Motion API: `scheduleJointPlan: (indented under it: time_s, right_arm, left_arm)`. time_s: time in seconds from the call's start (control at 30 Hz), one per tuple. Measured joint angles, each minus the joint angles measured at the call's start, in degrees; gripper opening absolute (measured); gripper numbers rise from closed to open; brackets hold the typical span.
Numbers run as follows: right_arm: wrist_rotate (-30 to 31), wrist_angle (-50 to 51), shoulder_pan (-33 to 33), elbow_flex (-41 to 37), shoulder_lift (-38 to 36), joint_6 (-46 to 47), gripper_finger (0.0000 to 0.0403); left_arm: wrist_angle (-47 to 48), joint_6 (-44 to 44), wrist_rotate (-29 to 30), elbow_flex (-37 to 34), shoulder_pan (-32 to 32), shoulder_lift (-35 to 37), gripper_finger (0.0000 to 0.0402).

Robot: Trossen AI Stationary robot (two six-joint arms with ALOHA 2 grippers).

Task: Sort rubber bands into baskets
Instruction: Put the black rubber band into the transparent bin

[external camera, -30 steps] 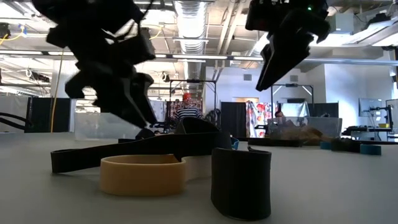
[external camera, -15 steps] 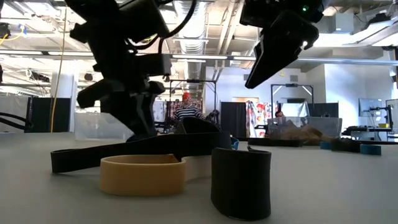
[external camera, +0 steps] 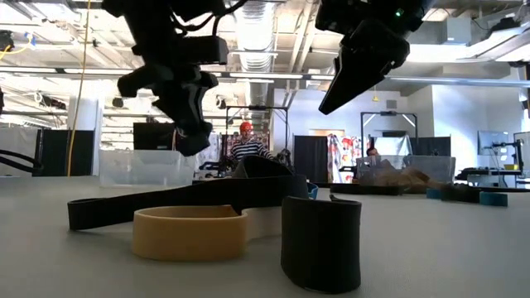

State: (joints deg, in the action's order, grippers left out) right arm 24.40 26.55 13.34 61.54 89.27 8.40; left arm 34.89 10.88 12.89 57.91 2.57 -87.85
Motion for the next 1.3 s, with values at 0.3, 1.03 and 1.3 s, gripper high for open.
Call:
scheduleJointPlan:
  time_s: [0.3,1.03,1.3]
  right_arm:
    - [0.0,0.45,0.68,0.0,0.0,0.17,0.0217]
    - [-0.02,0.41,1.31,-0.02,-0.02,0.63,0.0217]
    - [0.02,0.38,1.31,-0.02,-0.02,0.65,0.0217]
  left_arm:
    - [-1.73,-1.43,-4.41,0.04,-1.18,-7.5,0.0]
    - [-0.31,-1.47,-1.56,-0.04,-2.58,-10.9,0.0096]
    - [0.57,-1.03,-1.89,-0.04,-2.69,-10.61,0.0067]
